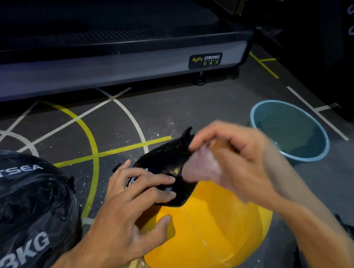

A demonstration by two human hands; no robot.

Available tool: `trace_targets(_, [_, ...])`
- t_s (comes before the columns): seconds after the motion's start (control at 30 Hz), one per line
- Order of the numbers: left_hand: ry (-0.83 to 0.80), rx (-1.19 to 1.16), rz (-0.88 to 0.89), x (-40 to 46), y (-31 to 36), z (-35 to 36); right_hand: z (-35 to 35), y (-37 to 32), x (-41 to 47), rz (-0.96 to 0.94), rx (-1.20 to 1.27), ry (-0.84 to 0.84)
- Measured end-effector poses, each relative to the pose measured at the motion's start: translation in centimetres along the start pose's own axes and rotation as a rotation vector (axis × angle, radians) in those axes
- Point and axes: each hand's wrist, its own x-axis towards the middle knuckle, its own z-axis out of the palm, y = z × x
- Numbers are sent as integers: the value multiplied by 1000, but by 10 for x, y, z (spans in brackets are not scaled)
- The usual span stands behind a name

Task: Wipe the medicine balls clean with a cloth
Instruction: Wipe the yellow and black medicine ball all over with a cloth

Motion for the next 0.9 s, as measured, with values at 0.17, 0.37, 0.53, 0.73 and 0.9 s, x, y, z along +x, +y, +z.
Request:
trace_targets(0.17, [-5,-4,-6,0,1,2,-7,10,7,58,-139,223])
trace_targets(0.37, [-15,5,-7,1,1,3,-28,2,1,104,2,257])
trace_targets(0.53, [-19,-1,-16,1,1,3,-46,-8,-4,123,-77,344])
trace_targets(0.73, [-29,3,-17,1,3,2,-50,-19,-7,154,118,60])
trace_targets(0.9, [-26,1,-8,0,2,1,-75,-1,-11,176,-89,-66])
